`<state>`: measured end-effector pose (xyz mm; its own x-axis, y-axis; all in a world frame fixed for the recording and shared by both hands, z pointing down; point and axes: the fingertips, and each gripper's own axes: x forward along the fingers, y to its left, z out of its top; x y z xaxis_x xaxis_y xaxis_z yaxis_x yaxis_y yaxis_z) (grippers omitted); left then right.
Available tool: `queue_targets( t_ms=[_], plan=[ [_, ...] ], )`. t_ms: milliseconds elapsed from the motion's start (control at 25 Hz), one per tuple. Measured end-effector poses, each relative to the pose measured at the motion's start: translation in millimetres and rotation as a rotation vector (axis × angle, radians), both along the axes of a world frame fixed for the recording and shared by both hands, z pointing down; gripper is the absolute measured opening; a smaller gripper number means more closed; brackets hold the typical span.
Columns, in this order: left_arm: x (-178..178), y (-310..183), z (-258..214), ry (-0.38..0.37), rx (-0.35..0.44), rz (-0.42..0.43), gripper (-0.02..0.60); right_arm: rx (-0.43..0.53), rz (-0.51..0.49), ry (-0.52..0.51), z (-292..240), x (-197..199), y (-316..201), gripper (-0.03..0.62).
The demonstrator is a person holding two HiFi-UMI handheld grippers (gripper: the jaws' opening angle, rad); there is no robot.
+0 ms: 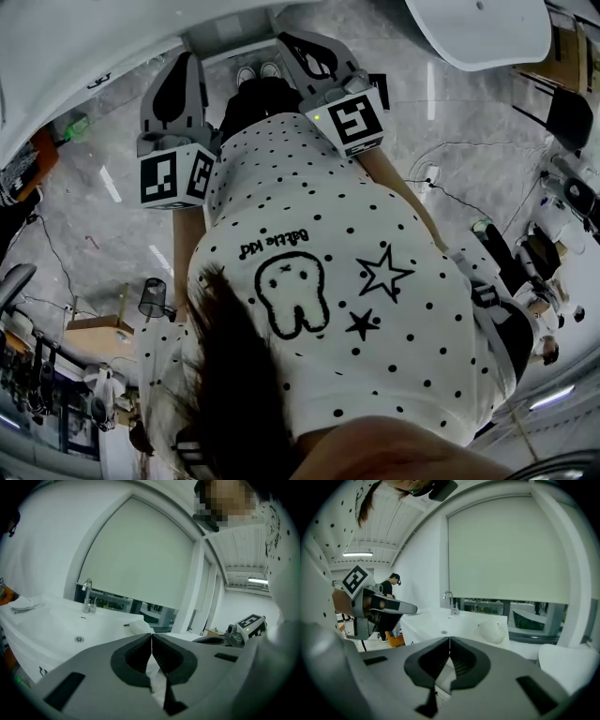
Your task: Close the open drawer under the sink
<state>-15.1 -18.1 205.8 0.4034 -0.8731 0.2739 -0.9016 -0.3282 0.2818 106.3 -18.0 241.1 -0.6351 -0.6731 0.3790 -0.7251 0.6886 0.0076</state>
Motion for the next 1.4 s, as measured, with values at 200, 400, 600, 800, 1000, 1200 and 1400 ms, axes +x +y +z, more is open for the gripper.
queue_targets(
  t_ms=[200,400,600,800,1000,1200,1400],
  plan=[
    [-3.0,2.4,2.7,0.004,-0.001,-0.002,0.008,-0.004,0.021,0.006,-0.4,5.7,-0.3,0.014],
    [-6.3,4.8,6.2,-0.001,-0.010,-0.005,0.008,-0.007,0.030,0.010,1.1,8.6,1.5,0.014],
    [-8.0,3.1,5.5,-0.002,-0.005,-0.009,0.008,-0.004,0.033,0.008,-0.1,9.5,-0.5,0.014],
    [-17.4,-5.4,1.8,-0.012,0.007,-0.022,0.008,-0.008,0.030,0.014,-3.2,4.1,-6.2,0.014],
    [-20.7,-13.4,-2.7,-0.020,0.030,-0.037,0.008,-0.010,0.051,0.005,-5.2,8.4,-8.6,0.014],
    [-52.5,-7.9,8.8,-0.028,-0.004,-0.063,0.008,-0.009,0.060,0.014,-5.2,-14.1,-8.6,0.014],
    [-57.7,1.6,33.8,-0.055,-0.063,-0.084,0.008,-0.017,0.057,0.026,-0.7,-12.6,-12.8,0.014]
  ],
)
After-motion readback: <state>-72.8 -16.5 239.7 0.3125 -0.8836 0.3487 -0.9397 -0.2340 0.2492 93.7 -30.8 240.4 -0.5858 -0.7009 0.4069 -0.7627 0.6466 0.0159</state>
